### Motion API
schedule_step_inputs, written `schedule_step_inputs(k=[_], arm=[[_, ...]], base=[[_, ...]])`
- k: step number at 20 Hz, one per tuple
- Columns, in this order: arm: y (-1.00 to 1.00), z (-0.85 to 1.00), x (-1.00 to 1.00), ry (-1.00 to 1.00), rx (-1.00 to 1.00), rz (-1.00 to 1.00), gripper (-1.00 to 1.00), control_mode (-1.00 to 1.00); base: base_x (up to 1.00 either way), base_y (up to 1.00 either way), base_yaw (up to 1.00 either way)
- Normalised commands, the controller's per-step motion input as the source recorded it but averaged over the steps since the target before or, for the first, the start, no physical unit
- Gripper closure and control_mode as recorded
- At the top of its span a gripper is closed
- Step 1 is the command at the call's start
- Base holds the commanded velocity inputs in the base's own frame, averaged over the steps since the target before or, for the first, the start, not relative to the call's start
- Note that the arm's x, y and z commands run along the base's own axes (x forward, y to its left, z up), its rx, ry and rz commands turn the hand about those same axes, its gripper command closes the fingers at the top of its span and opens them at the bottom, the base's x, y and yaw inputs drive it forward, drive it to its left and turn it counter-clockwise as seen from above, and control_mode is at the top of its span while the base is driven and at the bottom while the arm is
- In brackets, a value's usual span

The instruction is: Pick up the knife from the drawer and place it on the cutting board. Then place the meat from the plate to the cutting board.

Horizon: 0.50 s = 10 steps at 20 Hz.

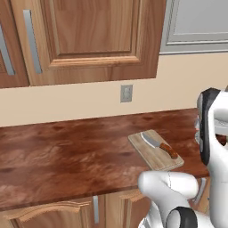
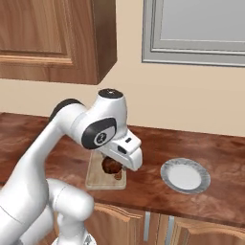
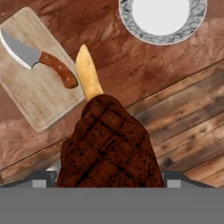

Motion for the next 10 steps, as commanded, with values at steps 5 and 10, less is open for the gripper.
schedule_step_inputs(k=[5, 10], arm=[[0.69, 0.0, 0.03, 0.0, 0.0, 0.2, 1.0, -1.0], [0.44, 0.0, 0.35, 0.13, 0.0, 0.28, 1.0, -1.0]], base=[[0.0, 0.0, 0.0], [0.0, 0.0, 0.0]])
